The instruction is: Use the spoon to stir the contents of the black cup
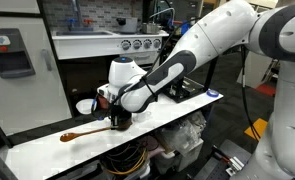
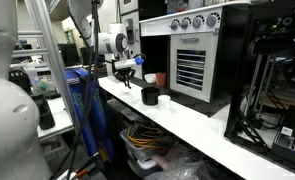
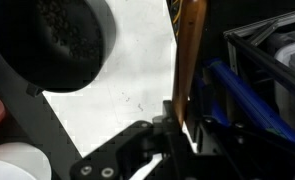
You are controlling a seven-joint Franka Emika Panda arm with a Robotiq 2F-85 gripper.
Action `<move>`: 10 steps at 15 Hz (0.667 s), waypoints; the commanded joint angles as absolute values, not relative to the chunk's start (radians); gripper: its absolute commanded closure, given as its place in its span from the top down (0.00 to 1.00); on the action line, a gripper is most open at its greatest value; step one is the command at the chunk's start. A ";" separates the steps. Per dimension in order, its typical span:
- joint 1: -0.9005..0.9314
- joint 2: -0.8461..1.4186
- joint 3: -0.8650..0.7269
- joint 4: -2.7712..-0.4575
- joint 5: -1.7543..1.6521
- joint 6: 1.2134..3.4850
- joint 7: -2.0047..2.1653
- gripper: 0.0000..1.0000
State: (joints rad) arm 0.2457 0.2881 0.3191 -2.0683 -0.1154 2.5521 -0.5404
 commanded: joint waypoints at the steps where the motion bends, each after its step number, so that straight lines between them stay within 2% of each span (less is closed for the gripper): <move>1: 0.226 0.327 0.325 -2.070 -0.107 2.615 -0.548 0.04; 10: 0.218 0.469 0.329 -2.033 -0.136 2.697 -0.549 0.04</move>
